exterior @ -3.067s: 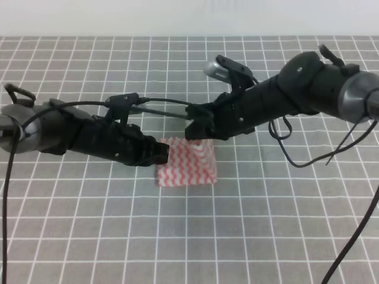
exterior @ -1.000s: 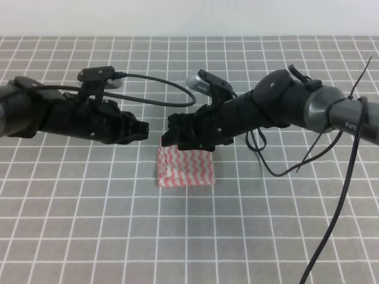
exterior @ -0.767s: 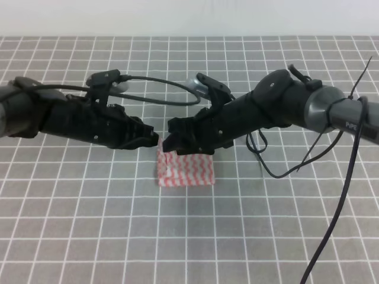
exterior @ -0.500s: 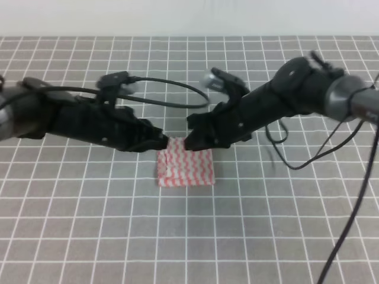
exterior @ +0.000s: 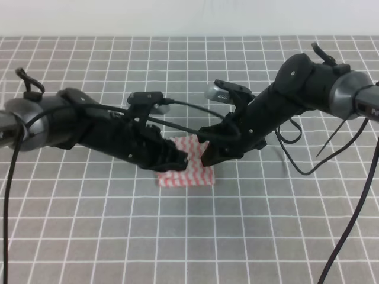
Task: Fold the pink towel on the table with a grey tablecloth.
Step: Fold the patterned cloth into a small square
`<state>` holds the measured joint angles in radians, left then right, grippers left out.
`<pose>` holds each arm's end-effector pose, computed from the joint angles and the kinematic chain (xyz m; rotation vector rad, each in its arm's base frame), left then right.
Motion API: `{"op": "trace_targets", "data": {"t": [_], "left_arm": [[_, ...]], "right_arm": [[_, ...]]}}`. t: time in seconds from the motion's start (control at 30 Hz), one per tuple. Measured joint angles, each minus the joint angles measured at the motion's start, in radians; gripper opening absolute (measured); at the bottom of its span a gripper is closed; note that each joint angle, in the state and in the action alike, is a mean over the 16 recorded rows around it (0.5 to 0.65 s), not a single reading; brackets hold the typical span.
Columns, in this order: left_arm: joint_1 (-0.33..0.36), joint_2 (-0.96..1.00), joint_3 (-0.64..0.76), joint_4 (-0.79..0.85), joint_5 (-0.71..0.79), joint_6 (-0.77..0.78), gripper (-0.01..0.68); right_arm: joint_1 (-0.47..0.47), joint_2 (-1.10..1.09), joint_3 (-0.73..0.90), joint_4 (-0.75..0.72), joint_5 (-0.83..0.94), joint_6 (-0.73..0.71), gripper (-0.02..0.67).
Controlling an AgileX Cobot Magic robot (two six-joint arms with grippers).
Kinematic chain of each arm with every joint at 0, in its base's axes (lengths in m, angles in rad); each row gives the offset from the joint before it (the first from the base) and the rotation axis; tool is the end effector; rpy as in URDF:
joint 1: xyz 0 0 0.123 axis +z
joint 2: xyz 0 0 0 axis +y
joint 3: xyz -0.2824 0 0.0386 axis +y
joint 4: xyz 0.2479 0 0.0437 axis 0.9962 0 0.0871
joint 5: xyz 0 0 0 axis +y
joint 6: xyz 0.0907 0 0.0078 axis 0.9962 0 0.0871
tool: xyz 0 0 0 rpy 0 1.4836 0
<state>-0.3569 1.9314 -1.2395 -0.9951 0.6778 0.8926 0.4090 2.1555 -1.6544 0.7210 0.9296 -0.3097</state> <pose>0.3534 -0.1830 0.1832 0.6799 2.4840 -0.8426 0.3975 0.2249 0.1843 -0.4776 2.7721 0.9203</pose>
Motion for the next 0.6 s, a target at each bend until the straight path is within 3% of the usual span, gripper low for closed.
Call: {"op": "trace_targets", "data": {"t": [0.3,0.6], "left_arm": [[0.000,0.002,0.000,0.153,-0.011,-0.113,-0.003],[0.000,0.002,0.000,0.195,-0.040,-0.139,-0.003]], "right_arm": [[0.000,0.000,0.000,-0.009,0.021,0.010,-0.015],[0.000,0.009,0.000,-0.009,0.040,0.010,-0.015]]}}
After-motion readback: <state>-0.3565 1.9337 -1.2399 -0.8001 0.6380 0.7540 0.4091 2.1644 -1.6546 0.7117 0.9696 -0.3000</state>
